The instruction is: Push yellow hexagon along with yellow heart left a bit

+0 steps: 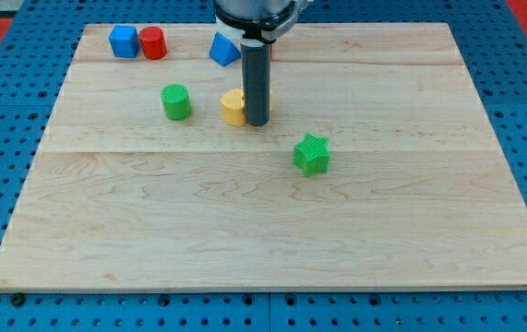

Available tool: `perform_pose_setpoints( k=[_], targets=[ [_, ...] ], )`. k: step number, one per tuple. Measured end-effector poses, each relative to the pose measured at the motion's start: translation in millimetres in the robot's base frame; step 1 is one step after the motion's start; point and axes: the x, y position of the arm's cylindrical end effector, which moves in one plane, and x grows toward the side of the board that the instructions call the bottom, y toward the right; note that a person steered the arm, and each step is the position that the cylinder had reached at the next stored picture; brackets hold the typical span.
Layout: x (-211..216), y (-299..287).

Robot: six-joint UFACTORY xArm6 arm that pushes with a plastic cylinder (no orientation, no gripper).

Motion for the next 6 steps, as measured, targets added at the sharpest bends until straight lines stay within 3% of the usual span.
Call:
perform_pose_setpoints(
  k=[1,3,4,5,6],
  targets=[
    [-0.1,0.4],
    [-21.5,91.7],
    [-59.6,127.1],
    [-96.4,74.2],
    [-49.1,27.2]
  ],
)
